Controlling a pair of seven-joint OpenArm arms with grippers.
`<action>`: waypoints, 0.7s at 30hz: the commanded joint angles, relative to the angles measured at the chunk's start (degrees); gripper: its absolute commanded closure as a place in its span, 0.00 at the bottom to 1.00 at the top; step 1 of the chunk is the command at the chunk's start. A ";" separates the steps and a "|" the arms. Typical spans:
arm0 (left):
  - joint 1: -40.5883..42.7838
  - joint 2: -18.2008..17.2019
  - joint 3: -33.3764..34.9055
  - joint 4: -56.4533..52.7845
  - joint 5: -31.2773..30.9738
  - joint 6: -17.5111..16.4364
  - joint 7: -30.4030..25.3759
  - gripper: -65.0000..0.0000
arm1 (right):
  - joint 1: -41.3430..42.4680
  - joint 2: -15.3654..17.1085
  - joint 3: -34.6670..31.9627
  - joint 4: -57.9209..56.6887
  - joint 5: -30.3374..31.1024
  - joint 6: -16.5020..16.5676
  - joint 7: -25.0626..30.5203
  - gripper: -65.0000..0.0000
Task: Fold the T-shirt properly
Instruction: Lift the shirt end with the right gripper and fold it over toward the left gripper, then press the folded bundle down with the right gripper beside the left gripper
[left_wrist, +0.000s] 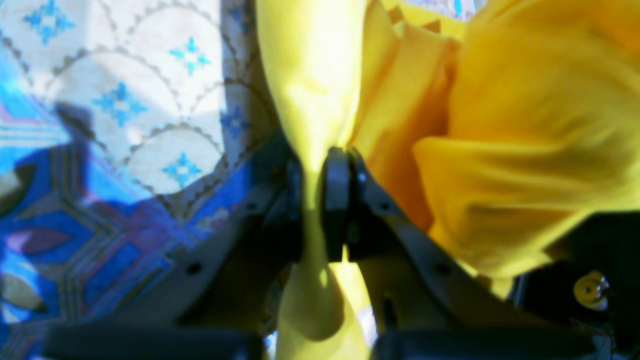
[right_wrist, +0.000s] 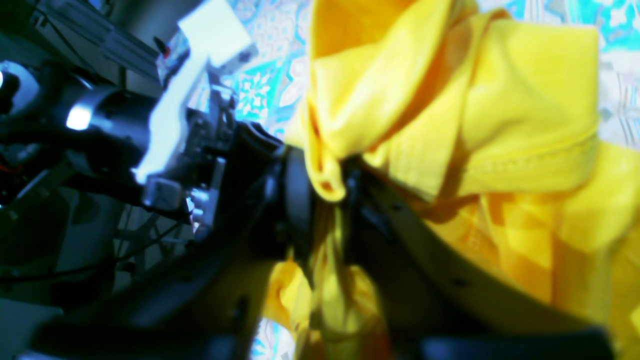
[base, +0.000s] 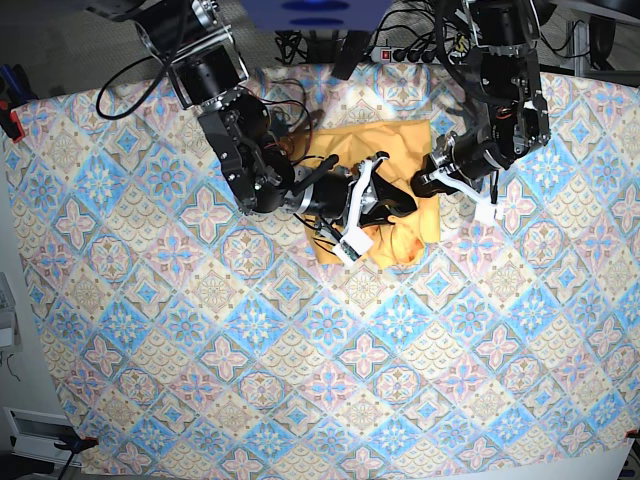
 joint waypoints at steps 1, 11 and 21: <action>-0.44 -0.31 -0.18 0.77 -1.28 -0.58 -0.38 1.00 | 1.14 -0.53 0.27 1.05 1.38 0.80 1.54 0.76; -0.09 -0.66 -0.36 1.04 -1.46 -0.58 -0.20 0.94 | 0.53 -0.09 4.93 6.15 1.64 -1.71 1.37 0.53; 1.93 -5.84 -0.36 2.27 -7.26 -0.58 -0.20 0.72 | -2.02 6.86 6.42 9.67 1.38 -1.71 1.37 0.53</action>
